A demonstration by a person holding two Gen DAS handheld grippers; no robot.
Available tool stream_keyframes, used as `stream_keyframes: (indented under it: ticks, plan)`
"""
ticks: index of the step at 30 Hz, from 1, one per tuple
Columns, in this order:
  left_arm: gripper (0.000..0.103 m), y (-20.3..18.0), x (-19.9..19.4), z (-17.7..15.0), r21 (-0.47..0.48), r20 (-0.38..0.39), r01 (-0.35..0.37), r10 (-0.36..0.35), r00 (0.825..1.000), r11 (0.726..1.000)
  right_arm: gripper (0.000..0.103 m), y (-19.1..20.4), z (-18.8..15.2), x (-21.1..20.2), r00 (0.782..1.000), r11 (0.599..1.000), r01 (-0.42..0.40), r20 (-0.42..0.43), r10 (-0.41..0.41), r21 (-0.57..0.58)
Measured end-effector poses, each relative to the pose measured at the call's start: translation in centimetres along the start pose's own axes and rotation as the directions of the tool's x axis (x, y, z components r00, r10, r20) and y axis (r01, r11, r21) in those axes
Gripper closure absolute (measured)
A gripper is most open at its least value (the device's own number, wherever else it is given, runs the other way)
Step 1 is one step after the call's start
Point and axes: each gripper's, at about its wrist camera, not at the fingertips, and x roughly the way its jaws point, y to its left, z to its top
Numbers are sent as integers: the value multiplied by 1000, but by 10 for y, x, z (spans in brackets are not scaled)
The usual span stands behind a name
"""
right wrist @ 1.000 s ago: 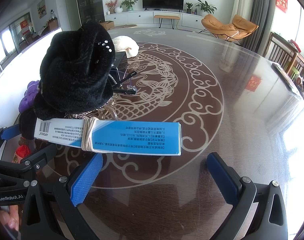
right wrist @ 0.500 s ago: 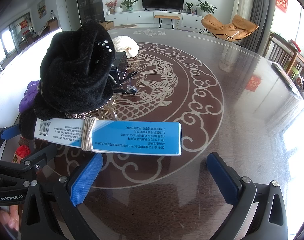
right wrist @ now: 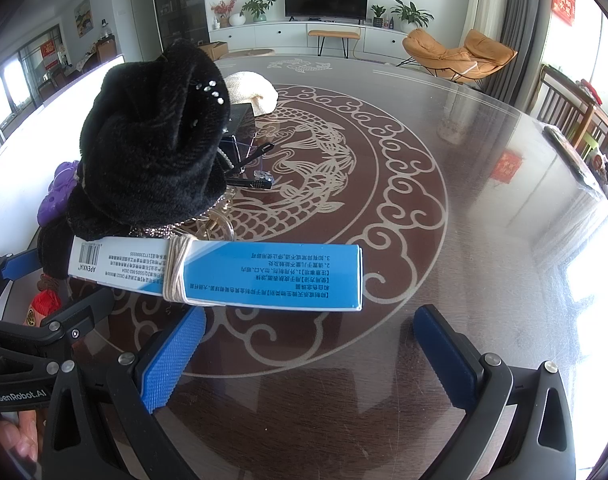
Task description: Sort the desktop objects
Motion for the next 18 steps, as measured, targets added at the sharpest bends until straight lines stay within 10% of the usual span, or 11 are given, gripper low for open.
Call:
stream_keyframes:
  ticks: [18]
  plan:
    - [0,-1,-2,-1,1,0,1,-1,1000,1000,0,0,0,0,1000,1000,0,1,0,-1]
